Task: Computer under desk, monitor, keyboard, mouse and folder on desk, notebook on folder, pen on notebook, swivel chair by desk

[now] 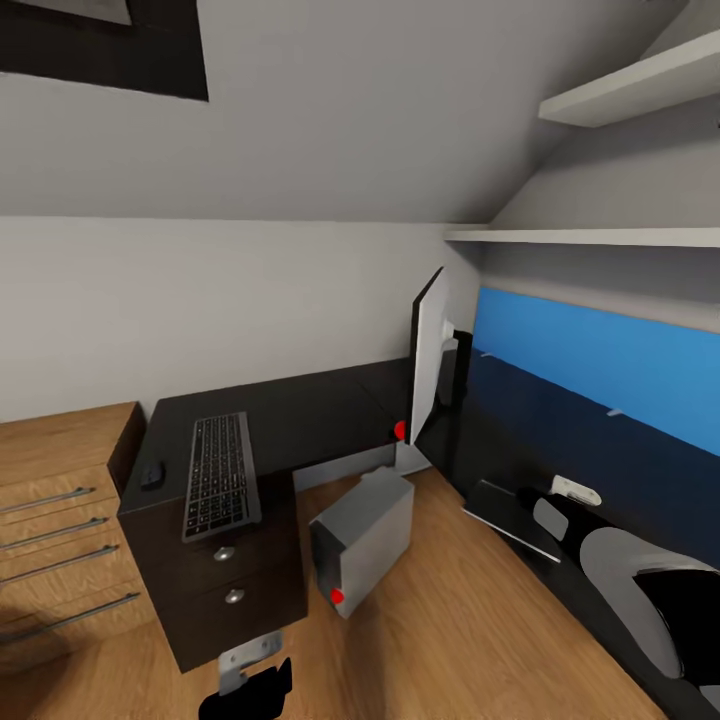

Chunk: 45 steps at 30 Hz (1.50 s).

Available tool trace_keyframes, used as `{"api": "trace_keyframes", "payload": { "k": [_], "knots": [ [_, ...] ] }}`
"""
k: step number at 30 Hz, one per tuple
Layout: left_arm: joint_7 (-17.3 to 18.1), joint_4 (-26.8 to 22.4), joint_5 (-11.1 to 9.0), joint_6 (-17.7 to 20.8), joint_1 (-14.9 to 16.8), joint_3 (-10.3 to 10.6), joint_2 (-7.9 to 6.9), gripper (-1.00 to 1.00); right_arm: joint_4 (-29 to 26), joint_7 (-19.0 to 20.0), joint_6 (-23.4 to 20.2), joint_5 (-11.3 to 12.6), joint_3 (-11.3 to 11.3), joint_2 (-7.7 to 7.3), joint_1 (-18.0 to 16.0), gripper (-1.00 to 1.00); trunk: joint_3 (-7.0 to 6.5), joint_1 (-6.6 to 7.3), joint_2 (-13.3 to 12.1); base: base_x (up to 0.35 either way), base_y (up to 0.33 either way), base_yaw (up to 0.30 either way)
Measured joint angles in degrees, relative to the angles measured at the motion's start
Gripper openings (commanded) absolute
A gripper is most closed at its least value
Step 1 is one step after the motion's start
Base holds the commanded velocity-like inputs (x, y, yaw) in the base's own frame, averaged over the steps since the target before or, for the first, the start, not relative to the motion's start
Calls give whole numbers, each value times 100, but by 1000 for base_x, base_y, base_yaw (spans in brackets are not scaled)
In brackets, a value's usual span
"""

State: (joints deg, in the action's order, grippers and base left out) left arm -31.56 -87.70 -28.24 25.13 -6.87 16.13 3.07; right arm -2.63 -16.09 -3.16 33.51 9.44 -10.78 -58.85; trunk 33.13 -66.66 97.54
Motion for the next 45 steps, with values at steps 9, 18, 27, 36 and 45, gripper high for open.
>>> {"api": "trace_keyframes", "payload": {
  "k": [9,18,27,36,45],
  "knots": [
    [0,0,-5,0,0,0,0,100,-2,-3,1,-3,-19,-1,0,100,0,0,0,-58,27,0],
    [0,0,-7,0,0,1,0,100,-6,-1,-1,6,-20,0,0,100,0,1,0,-79,34,0],
    [0,24,-7,0,0,3,1,100,-6,0,0,7,-18,0,0,100,0,1,0,-81,34,0],
    [0,35,-9,0,0,0,9,100,-7,-8,-4,7,-25,-1,0,100,0,1,0,-3,1,0],
    [0,35,-8,0,0,0,9,100,29,-7,-8,95,-136,-1,5,100,-124,154,-280,0,0,0]
  ]
}}
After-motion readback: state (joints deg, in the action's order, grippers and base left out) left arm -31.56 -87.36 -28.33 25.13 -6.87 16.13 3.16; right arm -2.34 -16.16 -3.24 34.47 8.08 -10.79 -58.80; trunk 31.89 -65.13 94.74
